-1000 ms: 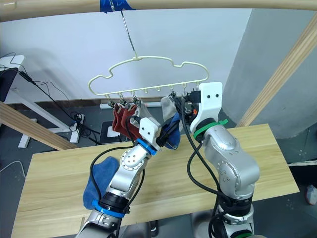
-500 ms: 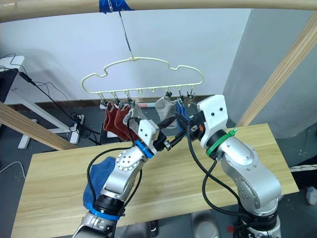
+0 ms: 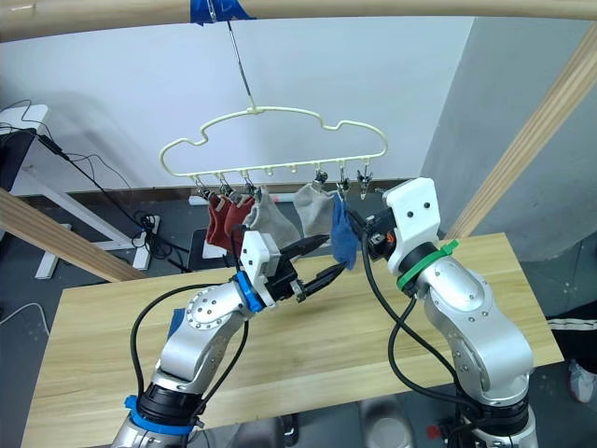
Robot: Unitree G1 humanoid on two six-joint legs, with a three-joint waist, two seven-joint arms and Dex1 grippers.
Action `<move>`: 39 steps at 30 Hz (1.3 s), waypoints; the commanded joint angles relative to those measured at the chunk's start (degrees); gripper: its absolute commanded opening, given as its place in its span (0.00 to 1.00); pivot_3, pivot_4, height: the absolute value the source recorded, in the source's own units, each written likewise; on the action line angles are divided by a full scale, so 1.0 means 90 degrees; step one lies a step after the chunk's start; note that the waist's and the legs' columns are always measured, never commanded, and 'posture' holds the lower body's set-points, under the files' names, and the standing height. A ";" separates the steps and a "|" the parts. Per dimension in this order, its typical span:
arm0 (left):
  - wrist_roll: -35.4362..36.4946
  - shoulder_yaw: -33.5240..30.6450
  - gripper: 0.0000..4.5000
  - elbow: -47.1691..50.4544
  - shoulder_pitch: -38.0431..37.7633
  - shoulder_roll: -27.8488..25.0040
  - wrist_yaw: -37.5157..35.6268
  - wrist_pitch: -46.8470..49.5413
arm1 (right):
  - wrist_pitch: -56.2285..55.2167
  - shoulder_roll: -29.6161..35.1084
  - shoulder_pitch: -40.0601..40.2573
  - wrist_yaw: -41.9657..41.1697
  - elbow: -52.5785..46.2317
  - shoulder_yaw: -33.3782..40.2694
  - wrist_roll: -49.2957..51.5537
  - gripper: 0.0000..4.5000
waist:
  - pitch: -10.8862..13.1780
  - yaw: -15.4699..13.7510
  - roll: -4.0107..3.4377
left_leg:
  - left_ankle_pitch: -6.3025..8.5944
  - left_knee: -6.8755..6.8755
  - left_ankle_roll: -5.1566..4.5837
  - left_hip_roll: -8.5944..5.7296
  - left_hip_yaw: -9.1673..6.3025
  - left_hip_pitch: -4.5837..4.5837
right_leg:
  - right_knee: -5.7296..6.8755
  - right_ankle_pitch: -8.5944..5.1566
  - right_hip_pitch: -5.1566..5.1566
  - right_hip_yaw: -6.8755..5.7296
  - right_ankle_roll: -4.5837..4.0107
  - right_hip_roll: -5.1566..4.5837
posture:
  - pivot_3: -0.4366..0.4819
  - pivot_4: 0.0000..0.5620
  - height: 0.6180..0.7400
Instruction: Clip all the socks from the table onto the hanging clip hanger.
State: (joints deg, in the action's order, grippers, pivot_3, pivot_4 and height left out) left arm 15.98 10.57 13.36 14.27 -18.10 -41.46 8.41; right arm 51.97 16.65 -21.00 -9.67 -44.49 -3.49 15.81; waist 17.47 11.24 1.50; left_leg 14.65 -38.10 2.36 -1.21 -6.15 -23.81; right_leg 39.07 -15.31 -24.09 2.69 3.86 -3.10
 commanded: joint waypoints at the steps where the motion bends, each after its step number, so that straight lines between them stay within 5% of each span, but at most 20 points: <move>1: 0.0634 -0.0442 0.67 0.0675 0.0133 -0.0364 -0.0261 0.0510 | -0.0193 0.0180 -0.0068 0.0216 0.0119 0.0003 -0.0439 0.64 | 0.0000 -0.0003 0.0000 | -0.0001 0.0001 -0.0001 0.0000 0.0000 0.0002 | 0.0001 0.0000 0.0001 0.0000 0.0000 0.0000 | 0.15 0.46 1.00; 15: 0.1937 -0.1250 0.67 0.1340 0.0734 -0.1248 -0.0527 0.1778 | -0.0581 -0.0041 -0.0611 0.0192 0.1149 -0.0170 -0.0915 0.64 | -0.0001 -0.0012 -0.0001 | -0.0005 0.0002 0.0001 -0.0001 0.0000 0.0001 | 0.0001 0.0004 0.0000 0.0000 -0.0002 0.0000 | 0.18 0.43 1.00; 39: 0.1899 -0.1218 0.67 0.1254 0.1013 -0.1390 -0.0532 0.1891 | -0.0878 -0.0846 -0.1302 0.0514 0.2087 -0.0097 -0.1304 0.64 | -0.0002 -0.0012 -0.0001 | -0.0008 0.0002 0.0005 -0.0002 0.0002 0.0001 | 0.0004 0.0011 -0.0003 0.0002 -0.0004 0.0000 | 0.19 0.44 1.00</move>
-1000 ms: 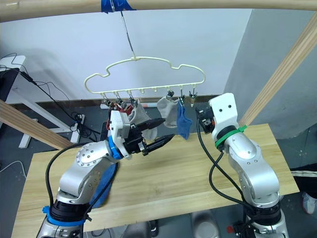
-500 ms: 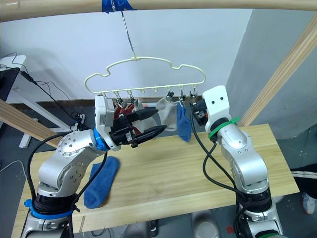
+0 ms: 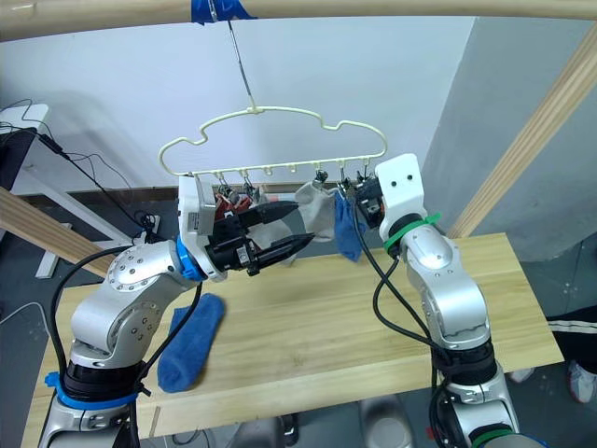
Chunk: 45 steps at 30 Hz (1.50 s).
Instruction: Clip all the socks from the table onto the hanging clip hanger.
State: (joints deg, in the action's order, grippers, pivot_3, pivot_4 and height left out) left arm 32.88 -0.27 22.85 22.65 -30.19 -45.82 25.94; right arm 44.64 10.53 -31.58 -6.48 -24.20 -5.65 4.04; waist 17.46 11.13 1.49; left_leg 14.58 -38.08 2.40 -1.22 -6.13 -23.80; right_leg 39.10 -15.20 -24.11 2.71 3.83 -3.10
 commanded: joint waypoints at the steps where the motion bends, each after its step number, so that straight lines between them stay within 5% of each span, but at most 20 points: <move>1: 0.0020 -0.0007 0.67 0.0202 0.0086 -0.0047 -0.0050 -0.0052 | -0.0022 -0.0240 -0.0128 0.0199 -0.0185 0.0180 0.0018 0.64 | 0.0000 0.0001 0.0000 | 0.0000 0.0000 0.0000 0.0000 -0.0001 0.0000 | 0.0000 0.0000 0.0000 -0.0001 0.0000 0.0000 | 0.19 0.44 1.00; 45: -0.0207 0.0215 0.67 0.0006 0.0202 0.0012 -0.0245 -0.0182 | 0.0664 -0.1789 0.0036 0.0902 -0.0776 0.0832 0.0478 0.64 | -0.0004 0.0011 -0.0004 | -0.0008 0.0000 0.0006 0.0001 0.0000 0.0000 | 0.0004 0.0007 -0.0003 -0.0001 -0.0003 0.0000 | 0.17 0.43 1.00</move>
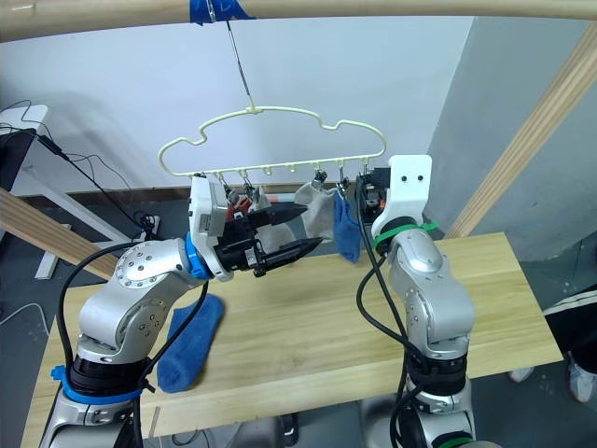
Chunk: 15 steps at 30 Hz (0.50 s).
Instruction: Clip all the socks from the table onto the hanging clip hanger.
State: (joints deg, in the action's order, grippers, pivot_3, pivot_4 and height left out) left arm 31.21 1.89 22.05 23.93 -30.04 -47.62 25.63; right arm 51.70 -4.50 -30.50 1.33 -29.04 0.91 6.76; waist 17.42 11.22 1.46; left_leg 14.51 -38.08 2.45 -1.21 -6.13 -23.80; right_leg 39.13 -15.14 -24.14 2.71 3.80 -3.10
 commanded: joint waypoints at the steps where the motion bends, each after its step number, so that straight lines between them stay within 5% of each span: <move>1: -0.0027 -0.0026 0.67 0.0093 0.0062 -0.0001 -0.0045 -0.0147 | -0.0131 -0.0171 -0.0104 0.0047 -0.0226 0.0149 0.0220 0.64 | 0.0000 0.0000 0.0000 | 0.0000 0.0000 0.0000 0.0000 0.0000 0.0000 | 0.0000 0.0000 0.0000 0.0000 0.0000 0.0000 | 0.17 0.43 1.00; 15: -0.0111 -0.0008 0.67 0.0084 0.0046 0.0035 -0.0083 -0.0154 | -0.0185 -0.0320 -0.0199 0.0049 -0.0143 0.0239 0.0520 0.64 | -0.0003 0.0002 -0.0001 | -0.0002 0.0000 0.0001 0.0000 -0.0001 0.0000 | 0.0000 0.0001 -0.0001 0.0000 0.0000 0.0000 | 0.17 0.42 1.00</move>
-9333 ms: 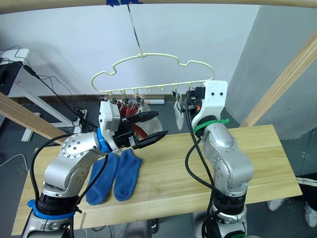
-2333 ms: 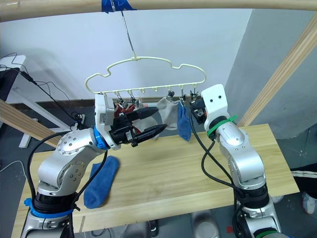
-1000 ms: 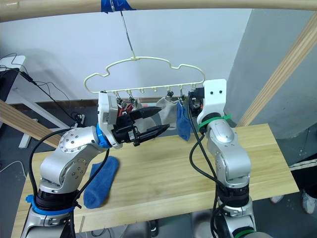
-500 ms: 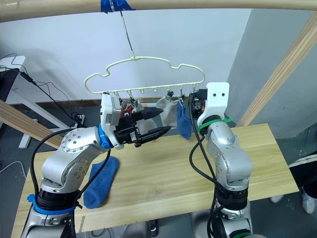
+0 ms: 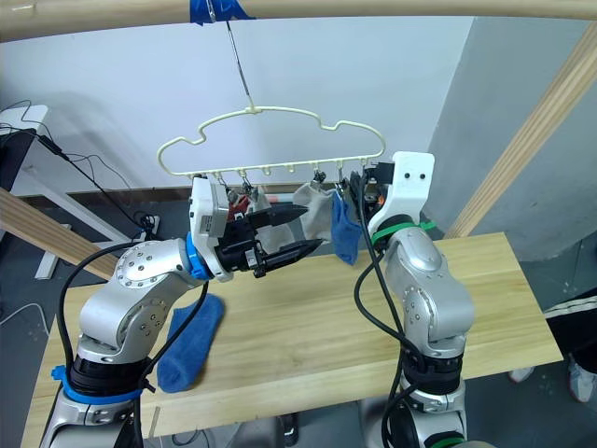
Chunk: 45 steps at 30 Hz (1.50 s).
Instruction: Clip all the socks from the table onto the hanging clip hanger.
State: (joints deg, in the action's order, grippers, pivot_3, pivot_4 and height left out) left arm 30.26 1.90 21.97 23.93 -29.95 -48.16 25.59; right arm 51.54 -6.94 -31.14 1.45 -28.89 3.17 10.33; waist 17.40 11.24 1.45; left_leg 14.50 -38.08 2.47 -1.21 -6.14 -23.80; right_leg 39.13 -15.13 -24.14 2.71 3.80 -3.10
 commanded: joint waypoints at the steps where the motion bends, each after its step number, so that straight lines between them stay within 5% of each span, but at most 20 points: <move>1: -0.0012 -0.0007 0.67 0.0094 0.0042 0.0025 -0.0021 -0.0152 | -0.0162 -0.0063 -0.0130 0.0038 -0.0155 -0.0015 0.0134 0.64 | -0.0001 0.0000 0.0000 | 0.0000 0.0000 0.0000 0.0000 0.0000 0.0000 | 0.0000 0.0000 0.0000 0.0000 0.0000 0.0000 | 0.17 0.42 1.00; 8: -0.0027 0.0001 0.67 0.0098 0.0026 0.0035 -0.0021 -0.0152 | -0.0145 -0.0103 -0.0121 0.0041 -0.0164 -0.0033 0.0148 0.64 | -0.0003 0.0000 0.0000 | -0.0001 0.0000 0.0001 0.0000 0.0000 0.0000 | 0.0000 0.0000 0.0000 0.0000 0.0000 0.0000 | 0.17 0.42 1.00; 11: -0.0041 0.0008 0.68 0.0081 0.0026 0.0037 -0.0034 -0.0169 | -0.0154 -0.0130 -0.0115 0.0045 -0.0174 -0.0032 0.0164 0.52 | -0.0005 0.0001 0.0000 | -0.0001 0.0000 0.0001 0.0000 0.0000 0.0000 | 0.0000 0.0000 0.0000 0.0000 0.0000 0.0000 | 0.17 0.42 1.00; 15: -0.0037 0.0008 0.68 0.0077 0.0013 0.0037 -0.0041 -0.0165 | -0.0157 -0.0137 -0.0100 0.0051 -0.0187 -0.0042 0.0184 0.20 | -0.0009 0.0001 -0.0001 | -0.0001 0.0000 0.0001 0.0000 0.0000 0.0000 | 0.0000 0.0001 0.0000 0.0000 0.0000 0.0000 | 0.17 0.42 1.00; 19: -0.0016 -0.0010 0.68 0.0092 -0.0048 0.0054 -0.0020 -0.0157 | -0.0163 -0.0128 -0.0093 0.0049 -0.0198 -0.0053 0.0192 0.00 | -0.0031 0.0001 -0.0003 | -0.0001 0.0000 0.0001 0.0000 -0.0001 0.0000 | 0.0000 0.0001 0.0000 -0.0001 0.0000 0.0000 | 0.17 0.42 1.00; 26: -0.0366 -0.0021 0.68 0.0243 -0.0633 0.0142 0.0422 -0.0357 | -0.0203 -0.0039 -0.0100 0.0037 -0.0200 -0.0091 0.0235 0.00 | -0.0059 0.0004 -0.0008 | -0.0002 0.0000 0.0000 0.0002 -0.0001 0.0001 | 0.0001 0.0001 0.0000 0.0000 0.0000 0.0000 | 0.17 0.42 1.00; 32: -0.1066 -0.0229 0.68 0.0355 -0.1894 0.0352 0.1611 -0.0311 | -0.0268 0.0064 -0.0117 0.0003 -0.0165 -0.0148 0.0241 0.00 | -0.0071 0.0008 -0.0017 | -0.0002 0.0002 0.0000 0.0005 0.0000 0.0003 | 0.0000 0.0003 0.0000 0.0003 -0.0002 -0.0001 | 0.17 0.43 1.00; 37: -0.1800 -0.0903 0.97 0.0093 -0.3135 0.0963 0.3061 -0.0728 | -0.0278 0.0129 -0.0132 -0.0023 -0.0130 -0.0156 0.0276 0.00 | -0.0082 0.0014 -0.0021 | -0.0002 0.0002 -0.0001 0.0010 -0.0002 0.0007 | 0.0000 0.0005 0.0000 0.0008 -0.0004 -0.0001 | 0.18 0.44 1.00; 45: -0.1897 -0.1892 0.99 -0.0836 -0.3954 0.1444 0.3910 -0.0541 | -0.0256 0.0208 -0.0182 -0.0072 -0.0072 -0.0187 0.0345 0.00 | -0.0086 -0.0013 -0.0020 | -0.0009 0.0001 -0.0010 0.0008 0.0001 0.0009 | -0.0002 0.0013 0.0003 -0.0002 -0.0008 0.0000 | 0.19 0.44 1.00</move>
State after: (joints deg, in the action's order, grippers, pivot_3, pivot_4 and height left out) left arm 13.01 -13.76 14.83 -10.68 -16.78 -13.15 21.08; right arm 50.41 -5.12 -31.83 1.16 -28.30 1.79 12.64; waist 16.62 11.13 1.27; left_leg 14.41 -38.07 2.37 -1.15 -6.12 -23.72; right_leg 39.12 -15.01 -24.12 2.69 3.74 -3.11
